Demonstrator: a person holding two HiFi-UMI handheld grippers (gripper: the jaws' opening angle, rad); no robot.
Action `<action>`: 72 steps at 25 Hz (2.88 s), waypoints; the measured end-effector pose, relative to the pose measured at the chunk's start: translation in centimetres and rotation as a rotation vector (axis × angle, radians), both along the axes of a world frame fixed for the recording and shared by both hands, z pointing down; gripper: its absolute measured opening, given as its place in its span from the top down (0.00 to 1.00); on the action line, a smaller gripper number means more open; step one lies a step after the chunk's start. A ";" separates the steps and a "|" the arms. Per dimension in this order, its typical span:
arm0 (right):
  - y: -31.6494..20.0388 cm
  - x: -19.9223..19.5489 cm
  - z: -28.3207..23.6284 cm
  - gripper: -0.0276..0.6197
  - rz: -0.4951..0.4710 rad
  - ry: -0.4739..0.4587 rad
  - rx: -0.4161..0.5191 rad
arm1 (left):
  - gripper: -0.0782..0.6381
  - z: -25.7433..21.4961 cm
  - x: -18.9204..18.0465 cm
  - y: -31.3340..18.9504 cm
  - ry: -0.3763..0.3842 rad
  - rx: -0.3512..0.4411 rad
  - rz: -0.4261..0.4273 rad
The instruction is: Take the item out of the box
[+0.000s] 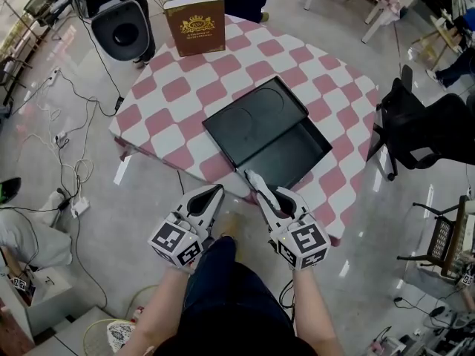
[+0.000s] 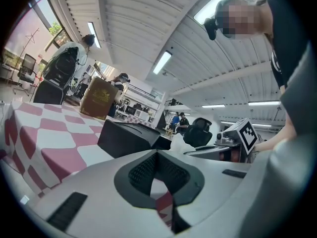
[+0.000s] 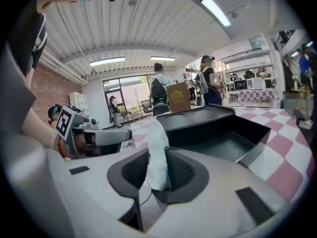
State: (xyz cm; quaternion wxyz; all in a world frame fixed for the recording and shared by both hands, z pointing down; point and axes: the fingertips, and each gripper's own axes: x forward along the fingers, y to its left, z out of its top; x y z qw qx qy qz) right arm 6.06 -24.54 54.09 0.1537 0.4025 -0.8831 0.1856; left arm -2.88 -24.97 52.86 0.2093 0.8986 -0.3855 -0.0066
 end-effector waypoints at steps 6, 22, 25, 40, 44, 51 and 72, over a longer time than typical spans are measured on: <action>0.0 0.3 -0.2 0.84 0.025 -0.036 -0.002 | 0.89 -0.1 -0.3 0.3 0.003 0.006 -0.005; 0.2 1.9 -2.2 0.86 0.105 -0.062 0.051 | 0.89 -1.2 0.7 0.9 0.017 0.024 0.024; 0.2 1.9 -2.7 0.86 0.113 -0.069 0.062 | 0.89 -1.4 0.7 0.8 0.020 0.032 0.029; 0.8 3.2 -5.5 0.86 0.153 -0.127 0.110 | 0.89 -4.2 2.3 0.7 0.026 0.082 0.071; 0.9 3.4 -6.2 0.86 0.161 -0.137 0.122 | 0.89 -4.6 2.7 0.6 0.034 0.090 0.076; 1.3 4.0 -7.6 0.86 0.177 -0.147 0.146 | 0.89 -6.1 3.1 0.6 0.027 0.114 0.077; 2.2 5.9 -10.7 0.86 0.211 -0.162 0.209 | 0.89 -9.1 4.3 0.7 0.031 0.166 0.072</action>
